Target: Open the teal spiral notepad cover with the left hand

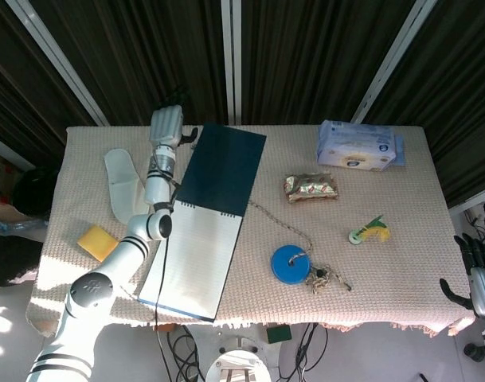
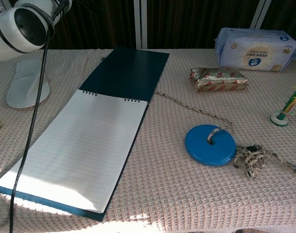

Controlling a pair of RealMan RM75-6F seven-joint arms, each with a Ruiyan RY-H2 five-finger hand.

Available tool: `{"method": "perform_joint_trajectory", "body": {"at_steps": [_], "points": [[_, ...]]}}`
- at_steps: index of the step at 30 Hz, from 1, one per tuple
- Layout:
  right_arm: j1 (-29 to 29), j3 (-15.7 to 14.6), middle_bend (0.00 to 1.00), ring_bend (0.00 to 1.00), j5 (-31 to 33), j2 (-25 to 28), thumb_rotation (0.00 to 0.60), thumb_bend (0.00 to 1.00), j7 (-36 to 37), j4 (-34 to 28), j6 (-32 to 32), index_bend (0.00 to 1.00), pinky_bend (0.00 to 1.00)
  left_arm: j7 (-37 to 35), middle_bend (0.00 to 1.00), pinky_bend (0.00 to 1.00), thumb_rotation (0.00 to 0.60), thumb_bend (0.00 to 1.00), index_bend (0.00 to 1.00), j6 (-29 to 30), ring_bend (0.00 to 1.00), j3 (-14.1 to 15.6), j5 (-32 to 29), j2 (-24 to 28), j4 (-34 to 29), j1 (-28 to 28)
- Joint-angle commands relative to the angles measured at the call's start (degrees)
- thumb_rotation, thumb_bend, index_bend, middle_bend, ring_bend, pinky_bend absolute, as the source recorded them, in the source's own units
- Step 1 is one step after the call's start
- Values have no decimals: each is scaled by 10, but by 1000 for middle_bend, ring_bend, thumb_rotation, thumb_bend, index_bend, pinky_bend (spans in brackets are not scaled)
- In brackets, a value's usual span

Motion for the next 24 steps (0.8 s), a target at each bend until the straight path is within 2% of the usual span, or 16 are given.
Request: {"method": "perform_joint_trajectory", "body": {"at_steps": [1,3,7,9,11,13,15,21,24], "points": [[-1,-1,0,0,-2,0,600,315,0,0,2,0,0,-38,0,107,597,307,0,80,0,44,66,55,-128,66],[-2,-1,0,0,-4,-1,600,314,1,0,6,0,0,-40,0,108,585,301,1,132,0,74,103,101,-233,115],[-5,-3,0,0,-12,-3,600,315,0,-1,17,0,0,19,20,109,542,269,32,252,0,161,173,243,-529,247],[-5,-4,0,0,-19,-4,600,314,-2,-1,23,0,0,57,38,108,532,232,33,307,0,210,206,303,-638,306],[-6,-4,0,0,-26,-7,600,312,-3,0,32,0,0,78,48,108,507,209,36,354,0,250,233,339,-702,353],[-8,-4,0,0,-34,-12,600,309,-4,3,44,0,0,93,64,109,442,200,74,405,0,294,262,366,-743,407],[-10,-3,0,0,-43,-19,600,302,-4,8,58,0,0,98,75,108,392,196,126,446,0,335,289,381,-757,454],[-15,-4,0,0,-55,-37,600,287,-10,27,81,0,0,90,76,109,363,194,141,515,0,415,337,405,-742,559],[-17,-9,0,0,-62,-38,600,278,-14,28,86,0,0,82,73,108,362,193,138,540,0,431,359,413,-725,592]]}}
